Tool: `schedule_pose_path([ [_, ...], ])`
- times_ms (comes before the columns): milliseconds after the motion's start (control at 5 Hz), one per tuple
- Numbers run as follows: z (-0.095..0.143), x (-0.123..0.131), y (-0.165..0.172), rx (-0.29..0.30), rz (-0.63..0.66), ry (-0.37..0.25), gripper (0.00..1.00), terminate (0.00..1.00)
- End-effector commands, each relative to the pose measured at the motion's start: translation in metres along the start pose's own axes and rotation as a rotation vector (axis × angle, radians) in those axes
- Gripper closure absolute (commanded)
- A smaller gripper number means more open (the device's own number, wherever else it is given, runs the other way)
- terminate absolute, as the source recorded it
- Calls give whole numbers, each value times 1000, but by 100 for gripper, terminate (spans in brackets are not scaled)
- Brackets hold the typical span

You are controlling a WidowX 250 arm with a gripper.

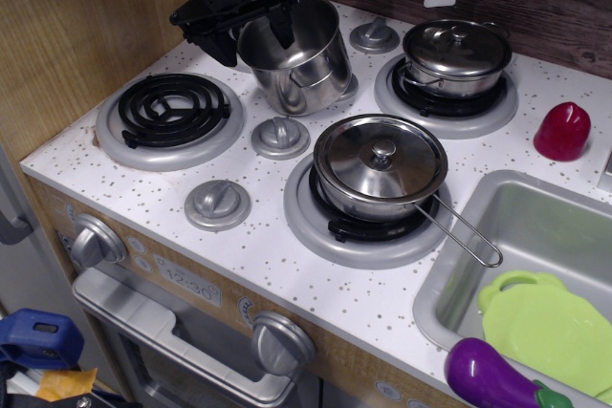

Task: Put pot on stove which is near stove

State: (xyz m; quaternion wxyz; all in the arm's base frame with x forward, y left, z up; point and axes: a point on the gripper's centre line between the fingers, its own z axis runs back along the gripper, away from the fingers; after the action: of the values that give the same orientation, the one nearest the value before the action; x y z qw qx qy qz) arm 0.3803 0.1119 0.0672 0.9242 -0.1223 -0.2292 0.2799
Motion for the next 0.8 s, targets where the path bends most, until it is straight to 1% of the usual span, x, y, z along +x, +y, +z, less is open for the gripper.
schedule_pose_path([
  [0, 0, 0, 0, 0, 0, 0, 0, 0],
  [400, -12, 1, 5, -53, 27, -6, 0, 0],
  [600, -16, 0, 5, -50, 48, -23, 100, 0],
])
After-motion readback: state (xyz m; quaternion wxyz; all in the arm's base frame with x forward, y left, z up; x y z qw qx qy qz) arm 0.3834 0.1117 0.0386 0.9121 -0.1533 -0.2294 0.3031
